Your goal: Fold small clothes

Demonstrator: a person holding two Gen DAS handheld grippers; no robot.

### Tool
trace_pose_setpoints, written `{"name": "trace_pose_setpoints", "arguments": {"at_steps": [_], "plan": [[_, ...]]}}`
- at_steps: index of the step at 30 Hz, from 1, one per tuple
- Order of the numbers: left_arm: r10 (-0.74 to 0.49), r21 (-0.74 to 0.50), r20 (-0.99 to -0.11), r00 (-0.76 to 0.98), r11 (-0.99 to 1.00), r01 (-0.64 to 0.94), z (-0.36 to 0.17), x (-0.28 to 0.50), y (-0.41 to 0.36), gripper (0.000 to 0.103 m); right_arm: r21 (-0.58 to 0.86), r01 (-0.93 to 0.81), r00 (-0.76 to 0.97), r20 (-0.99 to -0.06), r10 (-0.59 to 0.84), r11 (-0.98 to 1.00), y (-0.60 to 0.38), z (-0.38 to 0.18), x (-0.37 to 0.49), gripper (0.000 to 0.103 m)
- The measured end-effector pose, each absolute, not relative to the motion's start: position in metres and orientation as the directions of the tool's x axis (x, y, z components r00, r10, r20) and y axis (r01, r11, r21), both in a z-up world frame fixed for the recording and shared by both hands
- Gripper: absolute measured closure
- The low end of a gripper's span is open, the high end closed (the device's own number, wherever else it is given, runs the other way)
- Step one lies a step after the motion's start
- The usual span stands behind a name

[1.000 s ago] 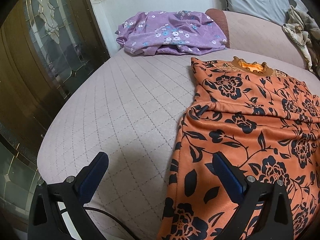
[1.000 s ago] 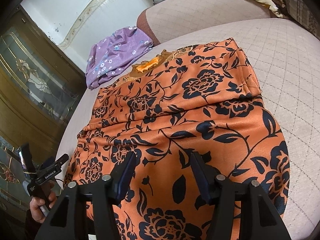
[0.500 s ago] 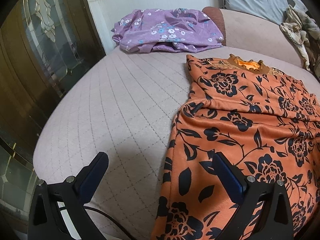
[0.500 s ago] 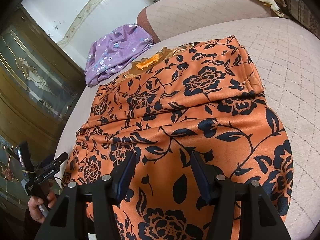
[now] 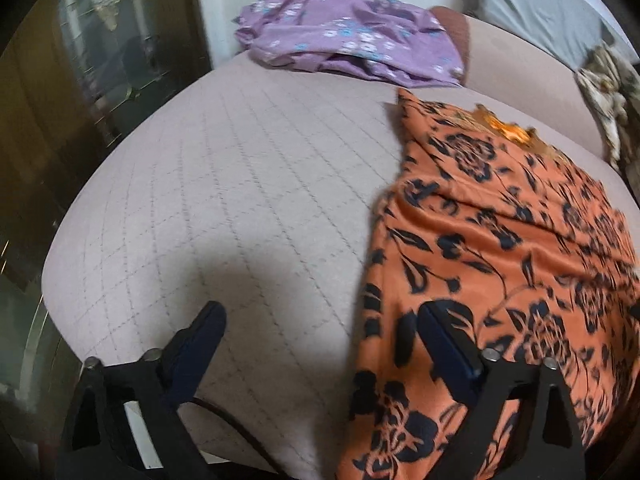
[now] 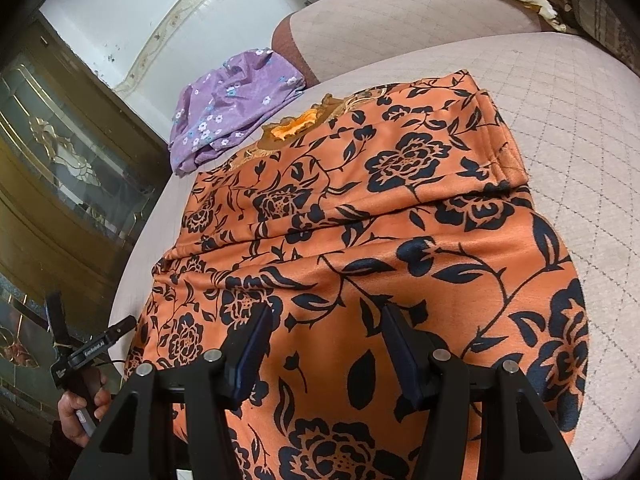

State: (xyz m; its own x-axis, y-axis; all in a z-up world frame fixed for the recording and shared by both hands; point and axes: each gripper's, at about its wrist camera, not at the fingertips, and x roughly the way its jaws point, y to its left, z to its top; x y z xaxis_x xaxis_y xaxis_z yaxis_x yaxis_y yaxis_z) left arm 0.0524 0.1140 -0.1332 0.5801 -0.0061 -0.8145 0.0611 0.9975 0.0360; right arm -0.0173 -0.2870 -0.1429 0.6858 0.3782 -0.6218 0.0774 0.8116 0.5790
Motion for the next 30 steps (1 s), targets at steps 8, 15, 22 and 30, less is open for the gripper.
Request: {"name": "trace_pose_setpoints", "arguments": {"at_steps": [8, 15, 22, 30], "plan": [[-0.147, -0.079, -0.861, 0.486, 0.985, 0.156, -0.147, 0.017, 0.114, 0.043, 0.560, 0.077, 0.686, -0.630, 0.364, 0.825, -0.285, -0.141, -0.019, 0.043], [-0.262, -0.180, -0.875, 0.407, 0.957, 0.229, -0.152, -0.004, 0.108, 0.031, 0.586, 0.156, 0.720, -0.619, 0.315, 0.795, -0.331, -0.128, -0.058, 0.039], [-0.320, -0.234, -0.880, 0.352, 0.935, 0.265, -0.153, -0.013, 0.098, 0.039, 0.539, 0.272, 0.657, -0.709, 0.256, 0.797, -0.365, -0.138, -0.122, 0.035], [-0.323, -0.261, -0.877, 0.356, 0.942, 0.212, -0.153, -0.014, 0.110, 0.076, 0.456, 0.329, 0.513, -0.821, 0.249, 0.827, -0.321, -0.170, -0.131, 0.035]]}}
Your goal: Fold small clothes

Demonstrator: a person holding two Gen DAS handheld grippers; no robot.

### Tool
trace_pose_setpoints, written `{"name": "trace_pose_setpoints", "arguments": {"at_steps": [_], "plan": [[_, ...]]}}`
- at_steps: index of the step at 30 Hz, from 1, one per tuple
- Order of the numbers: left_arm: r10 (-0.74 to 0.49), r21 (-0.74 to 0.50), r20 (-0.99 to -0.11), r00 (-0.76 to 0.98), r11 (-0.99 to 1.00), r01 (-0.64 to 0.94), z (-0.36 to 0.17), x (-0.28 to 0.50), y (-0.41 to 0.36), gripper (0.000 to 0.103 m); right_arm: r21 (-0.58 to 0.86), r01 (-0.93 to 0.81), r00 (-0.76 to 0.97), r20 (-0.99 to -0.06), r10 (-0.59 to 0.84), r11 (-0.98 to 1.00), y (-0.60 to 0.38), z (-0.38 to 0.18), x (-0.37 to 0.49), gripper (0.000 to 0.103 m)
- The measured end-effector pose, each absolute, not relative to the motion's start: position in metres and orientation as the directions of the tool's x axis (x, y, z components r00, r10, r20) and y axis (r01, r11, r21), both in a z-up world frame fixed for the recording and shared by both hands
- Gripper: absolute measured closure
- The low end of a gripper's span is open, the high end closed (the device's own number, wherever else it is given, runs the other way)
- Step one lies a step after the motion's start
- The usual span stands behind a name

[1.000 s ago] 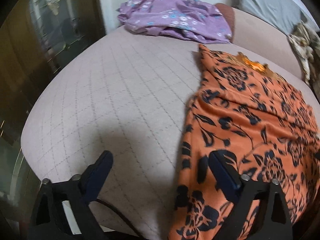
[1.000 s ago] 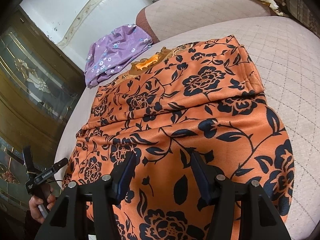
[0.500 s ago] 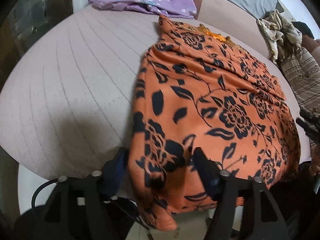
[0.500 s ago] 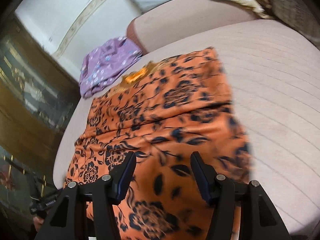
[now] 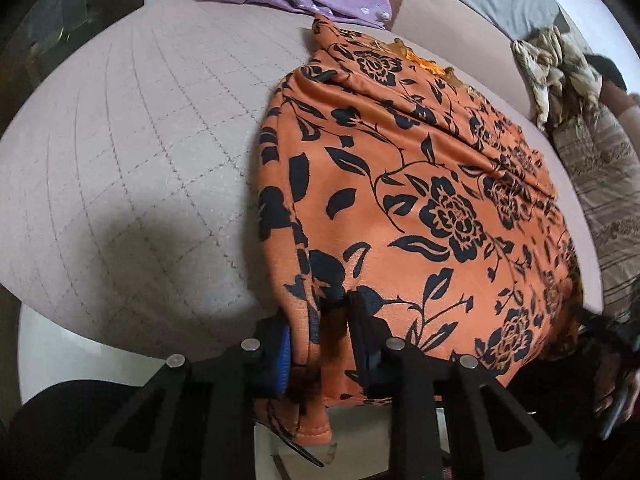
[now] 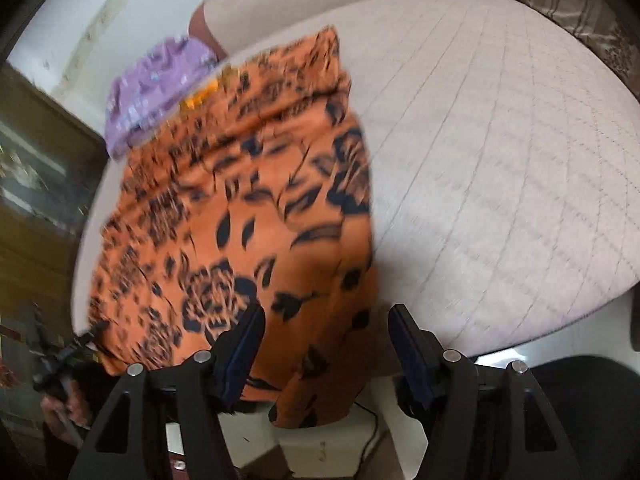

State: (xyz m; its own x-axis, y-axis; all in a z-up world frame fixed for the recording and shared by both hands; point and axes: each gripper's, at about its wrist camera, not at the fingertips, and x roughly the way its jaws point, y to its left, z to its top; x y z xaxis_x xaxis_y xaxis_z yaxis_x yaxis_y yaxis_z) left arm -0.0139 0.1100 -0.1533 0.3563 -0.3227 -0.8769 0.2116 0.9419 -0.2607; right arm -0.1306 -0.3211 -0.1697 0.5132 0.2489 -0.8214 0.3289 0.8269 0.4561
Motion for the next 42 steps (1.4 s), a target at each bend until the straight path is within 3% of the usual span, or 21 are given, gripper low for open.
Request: {"name": "trace_pose_setpoints", "arguments": {"at_steps": [3, 4, 7, 9, 10, 11, 16, 23, 26, 34, 38, 41, 42], "plan": [[-0.350, -0.296, -0.872, 0.341, 0.934, 0.202, -0.154, -0.013, 0.114, 0.070, 0.362, 0.345, 0.448, -0.874, 0.187, 0.866, -0.300, -0.182, -0.123, 0.037], [-0.375, -0.321, -0.867, 0.328, 0.924, 0.208, -0.155, -0.013, 0.115, 0.060, 0.321, 0.334, 0.441, -0.884, 0.154, 0.886, -0.293, -0.181, -0.123, 0.038], [-0.387, -0.327, -0.865, 0.318, 0.917, 0.228, -0.154, -0.014, 0.111, 0.056, 0.243, 0.299, 0.426, -0.899, 0.099, 0.923, -0.281, -0.176, -0.123, 0.059], [-0.365, -0.300, -0.872, 0.326, 0.925, 0.234, -0.154, -0.015, 0.109, 0.066, 0.251, 0.286, 0.427, -0.897, 0.112, 0.925, -0.283, -0.172, -0.124, 0.086], [-0.351, -0.286, -0.877, 0.327, 0.930, 0.230, -0.155, -0.015, 0.109, 0.083, 0.265, 0.277, 0.426, -0.895, 0.129, 0.924, -0.285, -0.170, -0.124, 0.092], [-0.351, -0.289, -0.879, 0.323, 0.930, 0.225, -0.155, -0.014, 0.110, 0.089, 0.281, 0.273, 0.426, -0.893, 0.146, 0.920, -0.286, -0.169, -0.124, 0.092], [-0.425, -0.375, -0.862, 0.275, 0.901, 0.217, -0.154, -0.007, 0.118, 0.093, 0.469, 0.239, 0.488, -0.815, 0.312, 0.850, -0.308, -0.149, -0.127, 0.093], [-0.546, -0.479, -0.797, 0.260, 0.832, 0.279, -0.113, 0.019, 0.117, 0.094, 0.715, 0.109, 0.691, -0.554, 0.465, 0.690, -0.353, -0.090, -0.117, 0.093], [-0.582, -0.503, -0.760, 0.289, 0.809, 0.305, -0.080, 0.046, 0.113, 0.094, 0.768, 0.089, 0.767, -0.459, 0.448, 0.635, -0.380, -0.070, -0.094, 0.094], [-0.565, -0.497, -0.732, 0.380, 0.825, 0.269, -0.044, 0.174, 0.074, 0.094, 0.837, 0.153, 0.877, -0.360, 0.318, 0.526, -0.456, -0.072, -0.009, 0.094], [-0.548, -0.523, -0.733, 0.403, 0.833, 0.181, -0.066, 0.247, 0.050, 0.091, 0.872, 0.231, 0.905, -0.355, 0.234, 0.431, -0.491, -0.103, 0.051, 0.094], [-0.475, -0.495, -0.793, 0.383, 0.868, 0.051, -0.109, 0.281, 0.045, 0.091, 0.901, 0.277, 0.913, -0.355, 0.202, 0.333, -0.508, -0.140, 0.077, 0.089], [-0.463, -0.494, -0.804, 0.373, 0.869, 0.014, -0.124, 0.285, 0.045, 0.091, 0.906, 0.291, 0.911, -0.360, 0.201, 0.306, -0.511, -0.152, 0.080, 0.083]]}}
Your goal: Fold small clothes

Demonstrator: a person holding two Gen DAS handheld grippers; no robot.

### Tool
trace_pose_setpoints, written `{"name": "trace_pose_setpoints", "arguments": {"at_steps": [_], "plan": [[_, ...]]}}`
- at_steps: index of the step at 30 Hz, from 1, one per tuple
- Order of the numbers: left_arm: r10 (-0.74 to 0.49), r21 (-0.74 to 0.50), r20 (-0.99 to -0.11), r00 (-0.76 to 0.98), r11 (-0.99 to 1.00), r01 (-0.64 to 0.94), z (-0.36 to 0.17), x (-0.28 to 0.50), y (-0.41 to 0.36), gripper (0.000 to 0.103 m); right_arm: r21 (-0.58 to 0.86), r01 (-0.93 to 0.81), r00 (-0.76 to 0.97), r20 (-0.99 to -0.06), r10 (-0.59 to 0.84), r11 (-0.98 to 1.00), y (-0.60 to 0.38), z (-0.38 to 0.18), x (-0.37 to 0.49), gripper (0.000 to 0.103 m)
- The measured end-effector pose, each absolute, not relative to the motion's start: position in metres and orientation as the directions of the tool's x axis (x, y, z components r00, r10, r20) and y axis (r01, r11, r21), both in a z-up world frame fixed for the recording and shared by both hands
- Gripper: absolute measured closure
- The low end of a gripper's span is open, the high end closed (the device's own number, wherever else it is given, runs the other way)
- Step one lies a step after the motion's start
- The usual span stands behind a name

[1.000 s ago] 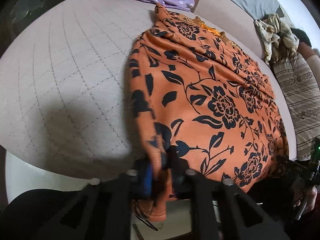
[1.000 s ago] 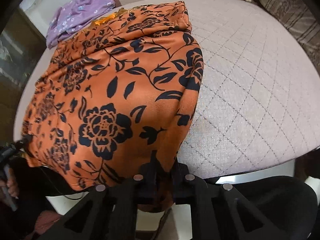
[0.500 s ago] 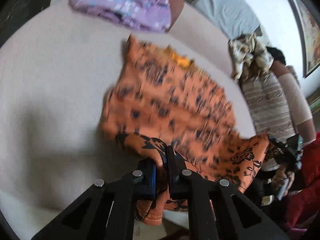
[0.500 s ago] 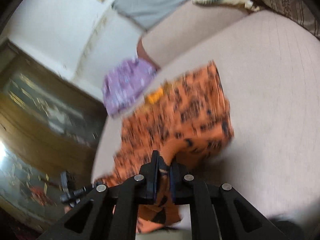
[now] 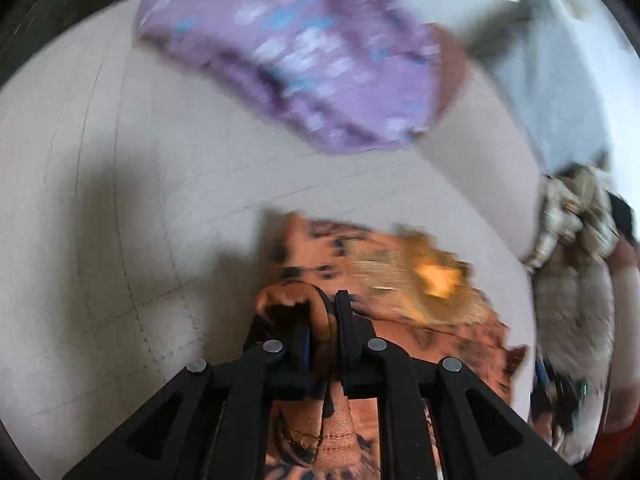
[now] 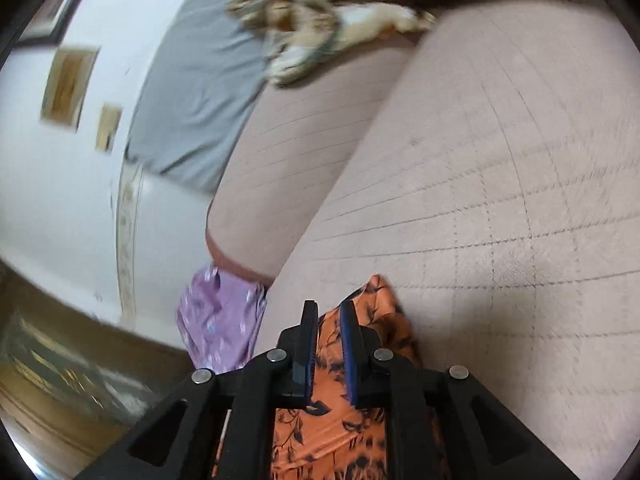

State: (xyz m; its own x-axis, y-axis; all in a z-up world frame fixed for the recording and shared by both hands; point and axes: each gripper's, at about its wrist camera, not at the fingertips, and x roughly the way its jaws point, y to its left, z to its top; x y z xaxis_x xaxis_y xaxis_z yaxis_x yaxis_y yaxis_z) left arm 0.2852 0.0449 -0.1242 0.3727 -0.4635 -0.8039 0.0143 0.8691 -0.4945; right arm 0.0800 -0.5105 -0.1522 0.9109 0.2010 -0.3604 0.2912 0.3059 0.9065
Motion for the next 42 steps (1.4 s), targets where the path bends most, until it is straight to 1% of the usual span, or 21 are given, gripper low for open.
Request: {"name": "trace_pose_setpoints", "arguments": {"at_steps": [2, 4, 6, 7, 8, 9, 10, 13, 14, 16, 20, 22, 25, 28, 29, 32, 35, 36, 38, 40, 42], "plan": [[-0.469, -0.511, -0.782, 0.410, 0.860, 0.009, -0.130, 0.279, 0.048, 0.091, 0.902, 0.320, 0.898, -0.386, 0.211, 0.291, -0.511, -0.166, 0.084, 0.071], [-0.459, -0.515, -0.725, 0.514, 0.856, 0.039, -0.113, 0.259, 0.051, 0.089, 0.873, 0.315, 0.879, -0.416, 0.232, 0.373, -0.505, -0.158, 0.090, 0.071], [-0.422, -0.501, -0.654, 0.628, 0.864, 0.059, -0.088, 0.231, 0.051, 0.075, 0.801, 0.289, 0.866, -0.452, 0.213, 0.525, -0.488, -0.138, 0.094, 0.071], [-0.386, -0.476, -0.634, 0.670, 0.878, 0.055, -0.077, 0.220, 0.047, 0.045, 0.765, 0.266, 0.863, -0.461, 0.209, 0.587, -0.475, -0.128, 0.095, 0.071], [-0.345, -0.445, -0.626, 0.699, 0.894, 0.043, -0.068, 0.210, 0.045, 0.009, 0.740, 0.232, 0.856, -0.463, 0.228, 0.631, -0.459, -0.120, 0.098, 0.071], [-0.290, -0.402, -0.612, 0.735, 0.915, 0.026, -0.056, 0.192, 0.039, 0.000, 0.727, 0.199, 0.848, -0.464, 0.256, 0.657, -0.445, -0.114, 0.099, 0.071], [-0.265, -0.378, -0.601, 0.754, 0.926, 0.025, -0.051, 0.178, 0.038, 0.000, 0.715, 0.173, 0.838, -0.468, 0.280, 0.678, -0.432, -0.110, 0.101, 0.071], [-0.278, -0.326, -0.599, 0.751, 0.941, 0.088, -0.052, 0.152, 0.025, 0.000, 0.655, 0.092, 0.771, -0.524, 0.363, 0.750, -0.377, -0.104, 0.111, 0.071], [-0.255, -0.289, -0.615, 0.746, 0.953, 0.088, -0.057, 0.148, 0.020, 0.000, 0.638, 0.054, 0.741, -0.542, 0.397, 0.768, -0.355, -0.104, 0.115, 0.071], [-0.213, -0.229, -0.718, 0.662, 0.971, 0.064, -0.074, 0.155, 0.012, 0.000, 0.616, 0.003, 0.693, -0.569, 0.442, 0.788, -0.323, -0.108, 0.119, 0.071], [-0.237, -0.277, -0.816, 0.527, 0.961, 0.004, -0.108, 0.168, 0.019, 0.000, 0.576, -0.086, 0.578, -0.636, 0.512, 0.813, -0.248, -0.126, 0.131, 0.071], [-0.227, -0.253, -0.833, 0.504, 0.967, 0.017, -0.114, 0.174, 0.017, 0.000, 0.523, -0.111, 0.546, -0.679, 0.491, 0.845, -0.222, -0.135, 0.137, 0.071], [-0.181, -0.163, -0.835, 0.520, 0.983, 0.079, -0.117, 0.193, 0.003, 0.000, 0.439, -0.116, 0.543, -0.723, 0.427, 0.891, -0.200, -0.137, 0.160, 0.071], [-0.216, -0.162, -0.831, 0.513, 0.975, 0.149, -0.119, 0.226, -0.008, 0.000, 0.417, -0.074, 0.544, -0.745, 0.387, 0.906, -0.195, -0.136, 0.207, 0.072], [-0.252, -0.194, -0.826, 0.504, 0.967, 0.165, -0.121, 0.231, -0.006, 0.000, 0.400, -0.052, 0.568, -0.742, 0.357, 0.915, -0.197, -0.133, 0.227, 0.075], [-0.300, -0.265, -0.771, 0.561, 0.953, 0.146, -0.108, 0.248, 0.009, 0.000, 0.377, 0.042, 0.668, -0.699, 0.255, 0.925, -0.217, -0.118, 0.272, 0.075], [-0.220, -0.209, -0.690, 0.690, 0.973, 0.102, -0.085, 0.254, 0.027, 0.000, 0.482, 0.163, 0.761, -0.617, 0.201, 0.861, -0.258, -0.099, 0.281, 0.074], [-0.160, -0.181, -0.687, 0.709, 0.982, 0.046, -0.081, 0.254, 0.035, 0.000, 0.503, 0.174, 0.784, -0.590, 0.190, 0.846, -0.267, -0.093, 0.277, 0.071], [-0.163, -0.227, -0.701, 0.694, 0.974, -0.001, -0.080, 0.253, 0.047, 0.000, 0.493, 0.179, 0.810, -0.565, 0.157, 0.852, -0.282, -0.083, 0.262, 0.071], [-0.222, -0.310, -0.706, 0.672, 0.951, -0.013, -0.080, 0.251, 0.055, 0.000, 0.455, 0.197, 0.798, -0.589, 0.128, 0.868, -0.296, -0.083, 0.245, 0.071], [-0.214, -0.301, -0.732, 0.647, 0.953, -0.025, -0.078, 0.246, 0.056, 0.000, 0.443, 0.224, 0.759, -0.638, 0.129, 0.868, -0.314, -0.095, 0.226, 0.071]]}}
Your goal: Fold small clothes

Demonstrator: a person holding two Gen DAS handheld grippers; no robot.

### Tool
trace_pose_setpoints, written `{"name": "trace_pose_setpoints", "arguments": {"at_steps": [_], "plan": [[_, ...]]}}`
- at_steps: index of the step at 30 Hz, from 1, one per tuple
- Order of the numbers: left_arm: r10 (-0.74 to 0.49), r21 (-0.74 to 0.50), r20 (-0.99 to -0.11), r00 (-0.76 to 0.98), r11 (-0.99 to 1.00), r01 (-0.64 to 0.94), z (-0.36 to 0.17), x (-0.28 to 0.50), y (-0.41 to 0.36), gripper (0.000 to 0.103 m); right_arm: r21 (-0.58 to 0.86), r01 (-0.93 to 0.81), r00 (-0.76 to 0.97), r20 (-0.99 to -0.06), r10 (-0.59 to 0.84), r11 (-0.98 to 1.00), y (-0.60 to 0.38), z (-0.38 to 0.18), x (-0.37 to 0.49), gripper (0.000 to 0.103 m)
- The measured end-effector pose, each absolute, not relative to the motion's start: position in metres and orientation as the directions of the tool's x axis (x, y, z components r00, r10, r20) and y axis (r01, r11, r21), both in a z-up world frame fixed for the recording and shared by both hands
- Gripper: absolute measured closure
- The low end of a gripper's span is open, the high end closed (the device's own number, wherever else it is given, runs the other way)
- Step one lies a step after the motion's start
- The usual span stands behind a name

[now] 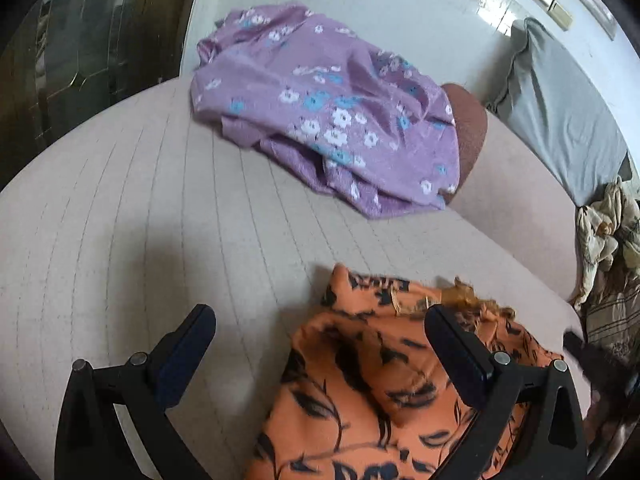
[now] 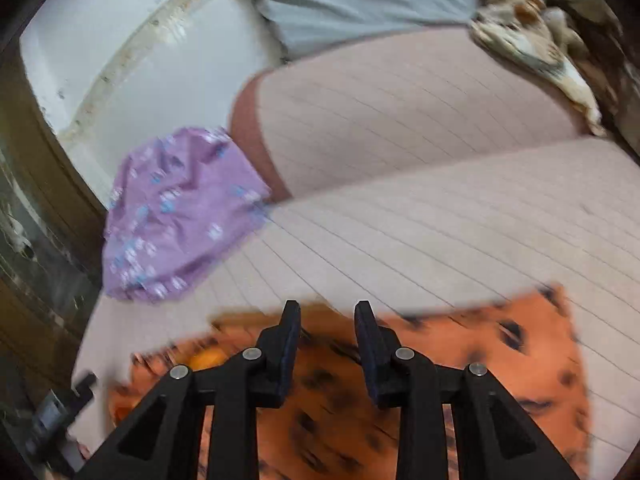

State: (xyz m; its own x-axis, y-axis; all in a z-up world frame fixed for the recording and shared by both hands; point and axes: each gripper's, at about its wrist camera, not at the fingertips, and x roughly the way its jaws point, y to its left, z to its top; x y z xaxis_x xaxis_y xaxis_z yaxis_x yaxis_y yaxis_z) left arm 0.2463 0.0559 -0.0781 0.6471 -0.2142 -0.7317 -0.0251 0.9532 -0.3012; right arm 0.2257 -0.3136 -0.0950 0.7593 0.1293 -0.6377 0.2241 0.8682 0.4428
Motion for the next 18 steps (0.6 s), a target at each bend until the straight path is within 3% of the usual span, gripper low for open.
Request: {"name": "trace_pose_setpoints", "arguments": {"at_steps": [5, 10, 13, 16, 18], "plan": [[-0.118, -0.231, -0.760, 0.639, 0.968, -0.096, -0.079, 0.239, 0.062, 0.000, 0.369, 0.283, 0.659, -0.745, 0.100, 0.885, -0.333, -0.126, 0.190, 0.071], [-0.008, -0.193, -0.773, 0.634, 0.956, -0.223, -0.079, 0.239, 0.093, 0.000, 0.368, -0.037, 0.582, -0.748, 0.319, 0.929, -0.240, -0.125, 0.184, 0.071], [-0.010, -0.228, -0.777, 0.630, 0.937, -0.266, -0.079, 0.239, 0.110, 0.000, 0.375, -0.265, 0.494, -0.739, 0.459, 0.888, -0.156, -0.126, 0.193, 0.071], [-0.017, -0.251, -0.773, 0.634, 0.926, -0.281, -0.076, 0.238, 0.119, 0.000, 0.262, -0.357, 0.501, -0.756, 0.421, 0.896, -0.093, -0.127, 0.218, 0.071], [-0.006, -0.237, -0.775, 0.632, 0.930, -0.282, -0.075, 0.241, 0.119, 0.000, 0.253, -0.318, 0.540, -0.744, 0.394, 0.914, -0.081, -0.124, 0.252, 0.071]]}}
